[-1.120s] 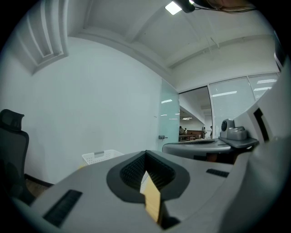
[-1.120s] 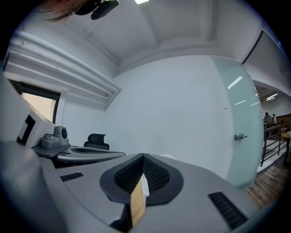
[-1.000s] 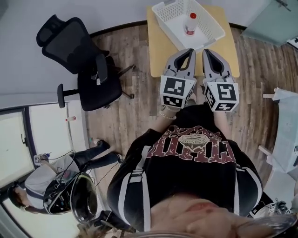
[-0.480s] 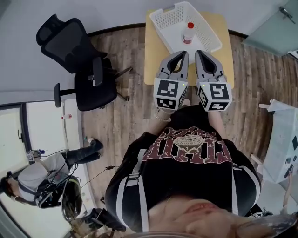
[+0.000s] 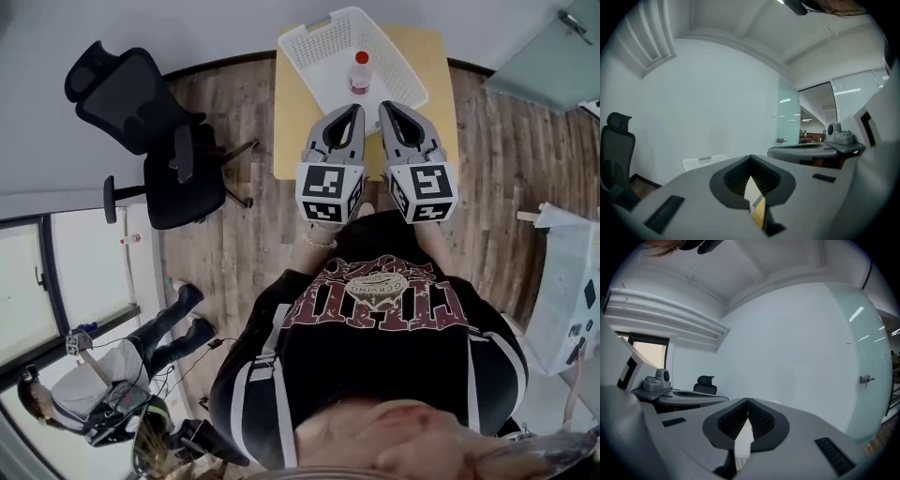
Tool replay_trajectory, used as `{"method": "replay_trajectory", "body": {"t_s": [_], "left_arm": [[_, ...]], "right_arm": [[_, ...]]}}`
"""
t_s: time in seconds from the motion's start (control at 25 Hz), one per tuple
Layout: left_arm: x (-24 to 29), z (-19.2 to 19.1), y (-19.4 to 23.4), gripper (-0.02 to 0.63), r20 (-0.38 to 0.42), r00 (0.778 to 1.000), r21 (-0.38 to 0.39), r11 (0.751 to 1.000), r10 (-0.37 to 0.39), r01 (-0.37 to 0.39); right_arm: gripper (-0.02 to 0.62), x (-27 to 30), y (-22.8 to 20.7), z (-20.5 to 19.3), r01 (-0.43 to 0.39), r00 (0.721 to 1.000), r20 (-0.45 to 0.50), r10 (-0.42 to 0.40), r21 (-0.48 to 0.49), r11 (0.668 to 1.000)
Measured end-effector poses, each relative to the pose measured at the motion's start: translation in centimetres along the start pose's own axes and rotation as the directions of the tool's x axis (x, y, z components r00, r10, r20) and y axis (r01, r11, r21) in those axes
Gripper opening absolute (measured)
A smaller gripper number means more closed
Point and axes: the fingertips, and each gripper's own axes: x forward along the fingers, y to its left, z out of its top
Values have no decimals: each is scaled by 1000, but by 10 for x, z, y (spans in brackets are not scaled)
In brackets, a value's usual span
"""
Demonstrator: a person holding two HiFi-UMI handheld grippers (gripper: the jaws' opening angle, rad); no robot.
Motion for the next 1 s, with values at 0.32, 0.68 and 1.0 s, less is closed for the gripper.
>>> {"method": "replay_trajectory", "body": {"t_s": [0.32, 0.68, 1.0], "left_arm": [[23, -11, -8, 46, -15, 1000, -20, 999, 26, -27], [19, -11, -1, 48, -8, 998, -32, 998, 61, -62], [34, -12, 11, 47, -17, 999, -39, 998, 47, -48]], "right_arm": [[18, 9, -25, -8, -49, 999, -6, 49, 5, 999], [18, 14, -28, -4, -88, 996, 6, 88, 18, 996], [18, 28, -32, -8, -68, 998, -12, 68, 21, 997]]}}
